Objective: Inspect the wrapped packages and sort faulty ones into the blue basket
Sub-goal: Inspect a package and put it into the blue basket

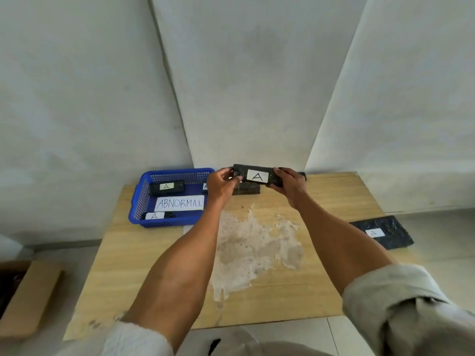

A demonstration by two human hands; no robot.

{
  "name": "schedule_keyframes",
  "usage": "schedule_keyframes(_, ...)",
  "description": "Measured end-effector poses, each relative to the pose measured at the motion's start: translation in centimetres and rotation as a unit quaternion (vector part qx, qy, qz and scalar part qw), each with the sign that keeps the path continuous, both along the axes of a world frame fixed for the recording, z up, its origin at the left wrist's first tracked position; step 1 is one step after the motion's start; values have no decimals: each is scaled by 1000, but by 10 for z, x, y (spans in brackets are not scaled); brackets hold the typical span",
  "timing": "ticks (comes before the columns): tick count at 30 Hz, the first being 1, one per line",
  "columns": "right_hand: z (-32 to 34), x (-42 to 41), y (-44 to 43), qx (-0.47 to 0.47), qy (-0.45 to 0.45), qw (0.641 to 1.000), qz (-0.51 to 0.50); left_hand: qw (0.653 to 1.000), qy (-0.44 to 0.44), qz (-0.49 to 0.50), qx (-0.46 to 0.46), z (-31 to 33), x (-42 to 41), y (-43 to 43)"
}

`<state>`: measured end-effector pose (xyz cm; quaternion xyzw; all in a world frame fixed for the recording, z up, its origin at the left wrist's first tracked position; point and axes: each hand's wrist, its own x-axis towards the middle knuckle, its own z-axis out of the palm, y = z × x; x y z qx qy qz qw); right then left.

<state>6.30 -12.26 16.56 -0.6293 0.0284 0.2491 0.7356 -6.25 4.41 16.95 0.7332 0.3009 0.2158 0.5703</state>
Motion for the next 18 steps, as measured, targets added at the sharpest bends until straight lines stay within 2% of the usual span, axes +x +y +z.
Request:
schedule_keyframes(10, 27, -5, 27, -30, -66, 997, 7, 999, -28, 15, 35, 5, -16, 18)
schedule_keyframes(12, 27, -6, 28, -35, -73, 996, 28, 998, -31, 48, 3, 5, -15, 20)
schedule_keyframes(15, 27, -9, 27, 11, -66, 993, 93, 985, -47, 125, -111, 14, -10, 23)
schedule_keyframes(18, 28, -13, 27, 49, -68, 989, 126, 977, -26, 157, -141, 21, -8, 30)
